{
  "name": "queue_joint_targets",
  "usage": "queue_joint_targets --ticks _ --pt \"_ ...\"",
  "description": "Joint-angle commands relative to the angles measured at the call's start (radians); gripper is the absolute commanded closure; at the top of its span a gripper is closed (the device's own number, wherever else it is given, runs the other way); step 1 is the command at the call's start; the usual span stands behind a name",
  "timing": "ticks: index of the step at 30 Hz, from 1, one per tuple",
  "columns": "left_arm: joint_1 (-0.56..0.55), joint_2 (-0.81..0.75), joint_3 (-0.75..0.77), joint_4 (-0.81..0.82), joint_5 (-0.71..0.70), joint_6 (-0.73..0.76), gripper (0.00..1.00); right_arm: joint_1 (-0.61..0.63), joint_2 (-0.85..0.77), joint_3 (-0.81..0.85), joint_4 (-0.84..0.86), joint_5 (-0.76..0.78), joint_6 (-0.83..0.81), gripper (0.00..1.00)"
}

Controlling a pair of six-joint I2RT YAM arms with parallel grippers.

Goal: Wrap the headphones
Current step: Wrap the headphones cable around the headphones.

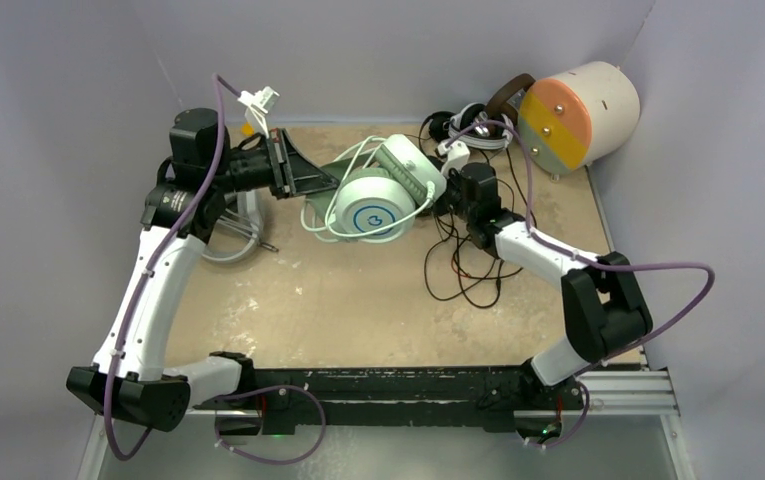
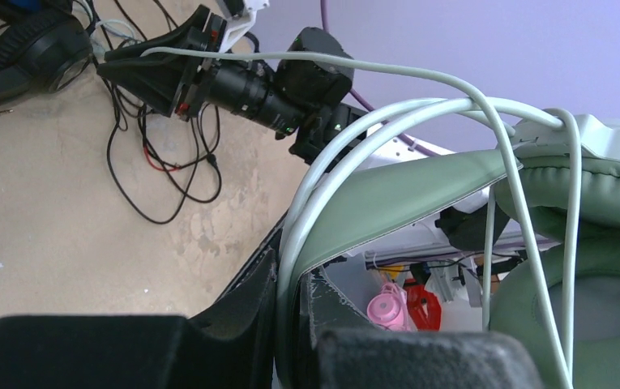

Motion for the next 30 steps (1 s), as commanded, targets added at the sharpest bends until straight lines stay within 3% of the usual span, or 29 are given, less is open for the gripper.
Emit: queue_joint_targets --ticks 1,2,6,10,14,17,20,26,30 --pt "0.020 -0.003 0.075 0.074 0.052 -0.081 1.00 -0.013 -0.023 0.022 0.034 0.091 -0.026 0.92" --pt "0.025 0.000 0.073 0.077 0.046 -0.088 1.00 -0.014 -0.042 0.043 0.007 0.106 -0.029 1.00" --pt "0.034 -0.009 0.058 0.082 -0.040 -0.092 1.00 -0.014 -0.137 0.208 -0.163 0.183 -0.077 1.00" --pt "0.037 -0.012 0.067 0.097 -0.081 -0.101 1.00 -0.013 -0.168 0.545 -0.365 0.162 -0.163 1.00" --pt "0.043 0.005 0.114 0.125 -0.053 -0.150 1.00 -0.012 -0.096 0.945 -0.607 0.064 -0.165 1.00" --pt "0.045 0.001 0.121 0.184 -0.028 -0.199 1.00 -0.012 -0.024 1.116 -0.776 0.013 -0.132 1.00" --pt "0.046 -0.005 0.116 0.215 -0.002 -0.227 1.00 -0.011 -0.010 1.066 -0.832 -0.037 -0.072 1.00" --pt "0.048 -0.043 0.079 0.205 0.025 -0.206 1.00 -0.019 -0.047 0.665 -0.721 0.051 0.056 1.00" --pt "0.048 -0.055 0.066 0.134 0.041 -0.132 1.00 -0.034 0.058 0.677 -0.766 -0.025 0.106 1.00"
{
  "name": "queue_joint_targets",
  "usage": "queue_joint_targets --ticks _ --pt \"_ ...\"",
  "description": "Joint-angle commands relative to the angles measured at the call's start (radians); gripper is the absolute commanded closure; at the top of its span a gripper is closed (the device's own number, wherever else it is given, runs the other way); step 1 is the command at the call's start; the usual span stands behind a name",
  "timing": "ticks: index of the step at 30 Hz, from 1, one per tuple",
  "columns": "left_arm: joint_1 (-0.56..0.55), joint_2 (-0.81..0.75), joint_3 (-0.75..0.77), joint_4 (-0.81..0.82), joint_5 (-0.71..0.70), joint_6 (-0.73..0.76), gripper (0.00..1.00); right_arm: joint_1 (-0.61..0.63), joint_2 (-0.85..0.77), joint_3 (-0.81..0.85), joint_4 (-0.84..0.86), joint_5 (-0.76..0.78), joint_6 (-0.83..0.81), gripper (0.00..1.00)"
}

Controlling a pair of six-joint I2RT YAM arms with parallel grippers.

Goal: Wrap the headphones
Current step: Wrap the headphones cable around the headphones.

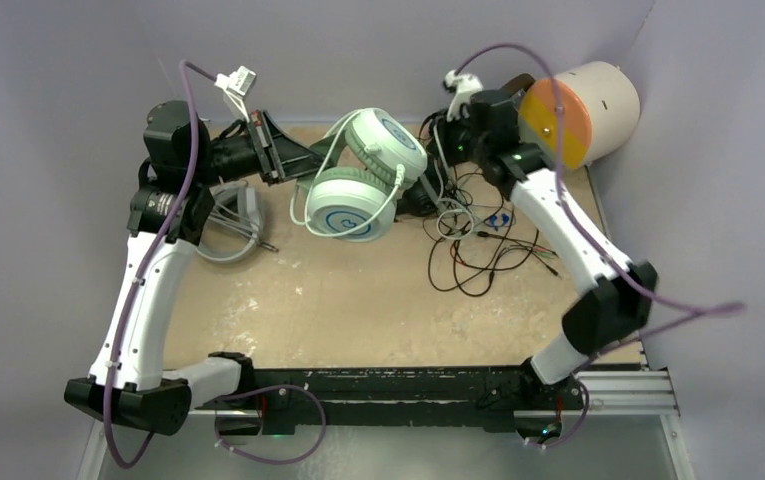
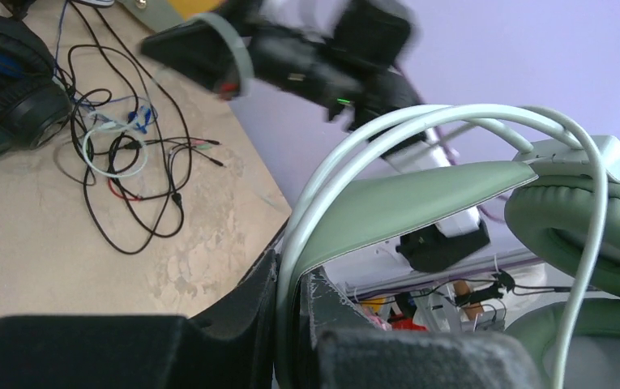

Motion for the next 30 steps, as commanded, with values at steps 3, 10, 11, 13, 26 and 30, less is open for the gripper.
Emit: queue_joint_targets --ticks 3,10,11,13,26,30 --pt "0.006 -0.049 0.005 -0.124 -0.040 0.121 1.00 -0.014 0.098 -0.009 -0.054 -0.110 0.103 1.00" --pt "0.008 -0.052 -0.022 -0.131 -0.180 0.118 1.00 -0.008 -0.047 -0.217 0.098 -0.173 0.107 1.00" --pt "0.010 -0.043 -0.022 -0.122 -0.202 0.088 1.00 0.000 -0.061 -0.239 0.095 -0.190 0.106 1.00" --pt "0.016 -0.017 -0.019 -0.112 -0.248 0.026 1.00 0.034 -0.091 -0.281 0.086 -0.190 0.099 1.00" --pt "0.026 0.024 0.141 -0.317 -1.035 0.166 1.00 0.204 -0.333 -0.553 -0.022 0.058 0.115 1.00" --pt "0.025 -0.015 0.033 -0.319 -1.026 0.201 1.00 0.182 -0.308 -0.464 -0.129 0.285 0.114 1.00"
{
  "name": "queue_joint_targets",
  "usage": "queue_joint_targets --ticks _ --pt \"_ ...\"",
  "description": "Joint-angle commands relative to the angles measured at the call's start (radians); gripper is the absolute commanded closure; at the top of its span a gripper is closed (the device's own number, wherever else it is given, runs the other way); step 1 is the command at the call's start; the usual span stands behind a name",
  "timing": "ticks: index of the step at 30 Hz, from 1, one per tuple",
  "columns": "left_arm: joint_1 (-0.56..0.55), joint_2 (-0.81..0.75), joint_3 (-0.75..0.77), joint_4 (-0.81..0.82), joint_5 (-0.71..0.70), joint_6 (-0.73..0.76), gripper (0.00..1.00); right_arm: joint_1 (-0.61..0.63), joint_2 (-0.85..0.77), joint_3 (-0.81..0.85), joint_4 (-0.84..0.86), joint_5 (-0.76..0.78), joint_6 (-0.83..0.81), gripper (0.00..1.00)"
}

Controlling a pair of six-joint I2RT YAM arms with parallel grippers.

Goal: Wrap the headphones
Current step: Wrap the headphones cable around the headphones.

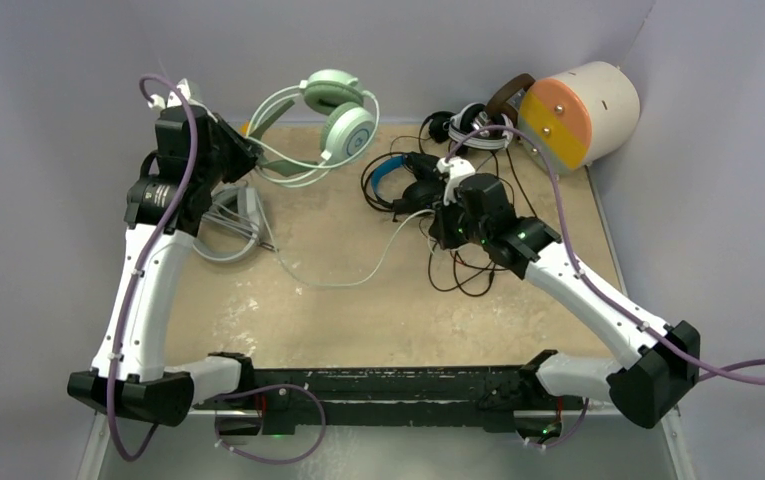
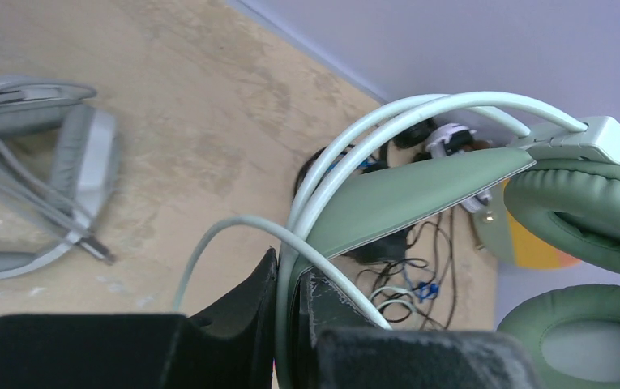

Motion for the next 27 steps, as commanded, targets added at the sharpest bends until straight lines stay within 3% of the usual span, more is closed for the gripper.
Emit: queue_joint_targets --ticks 1,4,5,8,10,18,23,27 --pt "0.000 -0.071 -0.057 0.020 -0.068 0.055 1.00 -0.035 0.016 0.124 -0.106 0.240 0.019 1.00" --pt "0.001 -0.085 -0.086 -0.019 -0.050 0.059 1.00 -0.046 0.056 0.166 -0.122 0.190 0.011 1.00" --pt "0.001 -0.094 -0.095 -0.020 -0.036 0.068 1.00 -0.046 0.062 0.160 -0.096 0.127 -0.008 0.94" --pt "0.000 -0.126 -0.107 -0.014 0.042 0.095 1.00 -0.046 0.069 0.114 -0.001 -0.104 -0.060 0.34" --pt "0.000 -0.139 -0.105 -0.021 0.122 0.103 1.00 -0.046 0.060 0.064 0.089 -0.188 -0.061 0.19" --pt "0.000 -0.171 -0.082 -0.068 0.382 0.120 1.00 -0.048 0.065 -0.067 0.448 -0.441 -0.054 0.18" --pt "0.000 -0.180 -0.082 -0.068 0.492 0.101 1.00 -0.048 0.161 -0.127 0.798 -0.602 0.013 0.16" --pt "-0.001 -0.193 -0.097 -0.051 0.546 0.089 1.00 -0.033 0.272 -0.107 0.967 -0.683 0.059 0.13"
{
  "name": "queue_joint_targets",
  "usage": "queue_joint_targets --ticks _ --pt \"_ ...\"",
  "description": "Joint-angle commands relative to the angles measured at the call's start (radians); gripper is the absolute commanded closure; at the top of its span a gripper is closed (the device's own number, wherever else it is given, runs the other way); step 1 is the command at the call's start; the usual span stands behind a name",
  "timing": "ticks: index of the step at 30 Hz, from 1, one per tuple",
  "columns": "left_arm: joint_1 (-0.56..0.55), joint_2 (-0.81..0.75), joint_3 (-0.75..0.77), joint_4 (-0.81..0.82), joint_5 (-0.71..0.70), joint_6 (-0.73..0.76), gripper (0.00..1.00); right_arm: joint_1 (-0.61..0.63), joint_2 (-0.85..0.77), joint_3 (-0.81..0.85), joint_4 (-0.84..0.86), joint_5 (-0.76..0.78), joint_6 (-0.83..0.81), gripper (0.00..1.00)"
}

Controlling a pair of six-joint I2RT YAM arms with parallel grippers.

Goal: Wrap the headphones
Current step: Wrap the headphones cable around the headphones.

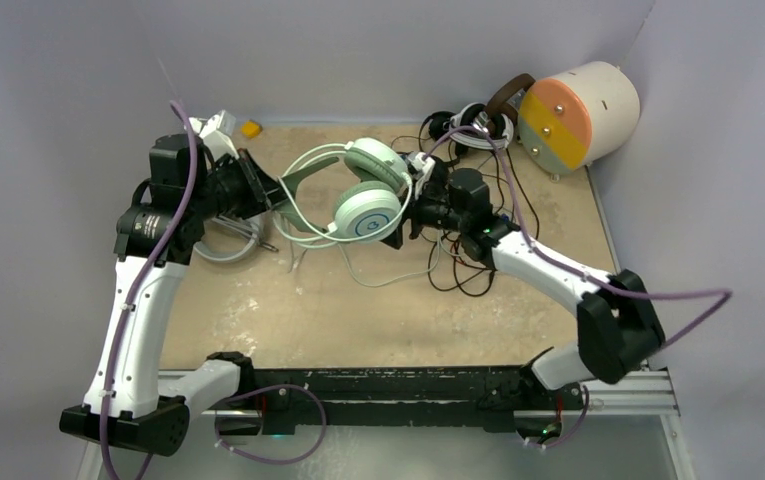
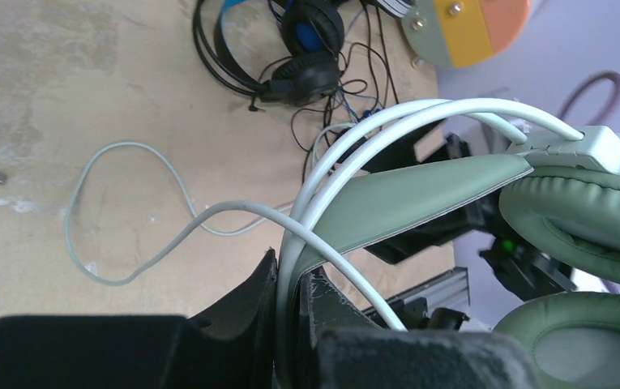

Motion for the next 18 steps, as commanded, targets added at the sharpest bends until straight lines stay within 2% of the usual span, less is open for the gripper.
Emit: queue_joint_targets --ticks 1,4,10,14,18 --pt "0.000 -0.037 0.025 0.083 0.141 -0.044 1.00 0.013 0.103 -0.003 0.365 -0.168 0.091 0.13" --pt "-0.002 -0.041 0.018 0.092 0.168 -0.052 1.00 0.021 0.183 -0.011 0.544 -0.207 0.172 0.12" --pt "-0.002 -0.035 0.024 0.098 0.187 -0.058 1.00 0.100 0.344 0.018 0.771 -0.221 0.262 0.12" --pt "-0.002 -0.024 0.033 0.099 0.206 -0.063 1.00 0.149 0.438 0.067 0.844 -0.217 0.284 0.12" --pt "-0.003 -0.019 0.034 0.101 0.207 -0.065 1.00 0.192 0.502 0.132 0.833 -0.207 0.268 0.13"
